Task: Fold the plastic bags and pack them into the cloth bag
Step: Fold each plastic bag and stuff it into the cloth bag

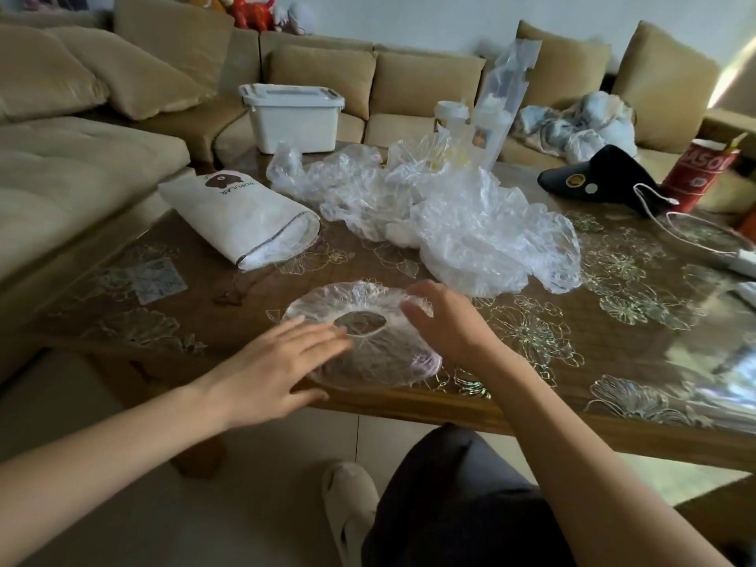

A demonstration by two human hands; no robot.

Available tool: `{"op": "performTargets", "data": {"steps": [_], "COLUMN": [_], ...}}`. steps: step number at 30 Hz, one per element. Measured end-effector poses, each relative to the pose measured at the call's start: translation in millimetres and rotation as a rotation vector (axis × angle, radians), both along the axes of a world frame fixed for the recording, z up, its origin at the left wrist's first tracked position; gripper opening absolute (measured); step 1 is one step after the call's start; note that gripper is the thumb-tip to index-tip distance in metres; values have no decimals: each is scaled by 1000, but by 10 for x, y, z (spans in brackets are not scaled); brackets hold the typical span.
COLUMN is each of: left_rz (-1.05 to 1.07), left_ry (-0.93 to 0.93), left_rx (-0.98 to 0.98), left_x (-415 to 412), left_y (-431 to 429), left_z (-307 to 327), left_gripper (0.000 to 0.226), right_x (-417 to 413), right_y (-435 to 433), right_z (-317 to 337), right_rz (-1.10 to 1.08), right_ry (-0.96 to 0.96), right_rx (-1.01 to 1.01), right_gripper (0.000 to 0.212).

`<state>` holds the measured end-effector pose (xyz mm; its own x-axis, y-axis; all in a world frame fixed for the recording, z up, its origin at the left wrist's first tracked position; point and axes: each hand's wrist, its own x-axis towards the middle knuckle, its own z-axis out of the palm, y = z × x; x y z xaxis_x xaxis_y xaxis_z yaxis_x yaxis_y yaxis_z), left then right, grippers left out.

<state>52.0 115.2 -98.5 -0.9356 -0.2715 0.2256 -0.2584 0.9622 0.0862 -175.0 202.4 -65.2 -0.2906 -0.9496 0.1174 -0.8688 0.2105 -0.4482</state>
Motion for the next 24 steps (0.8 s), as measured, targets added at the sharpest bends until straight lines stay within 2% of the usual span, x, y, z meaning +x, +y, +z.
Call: {"op": "performTargets", "data": {"steps": [1,3,6,8,9,10,11,13,14,16,17,20,24], "left_rz": [-57,-115,-100,-17,42,78,87,80,43,-76,-110,-108,-143], "left_ry": [15,35,124,200,246,293,340,287,221,122,99,160,206], "left_rx": [-35,-18,49,247,386,474,536,498,384,90,13,36,161], "left_x": [-33,-34,-17,-29,-56,-69,-97,-79,-47,7,14,24,34], "left_y": [2,-59,-116,-111,-97,-91,-105,-113,-129,-162,-159,-185,-220], "left_z": [-18,-69,-126,-53,-10,35,53,88,41,-131,-167,-185,-174], "left_gripper": [54,47,33,36,31,24,28,61,70,61,55,57,45], "right_x": [90,238,328,336,333,339,338,303,282,228,216,257,359], "right_y": [15,46,98,123,131,132,106,79,69,58,68,60,26], "right_z": [50,133,195,196,180,164,134,98,97,99,104,66,57], "right_rz": [67,181,275,290,289,286,269,239,232,232,240,252,247], "right_ry": [-12,-64,-107,-34,-12,-13,-27,-61,-55,-34,-34,3,160], "right_rx": [20,105,315,379,387,380,382,355,349,361,384,481,457], "right_gripper": [39,44,77,98,107,113,116,112,105,98,103,125,126]}}
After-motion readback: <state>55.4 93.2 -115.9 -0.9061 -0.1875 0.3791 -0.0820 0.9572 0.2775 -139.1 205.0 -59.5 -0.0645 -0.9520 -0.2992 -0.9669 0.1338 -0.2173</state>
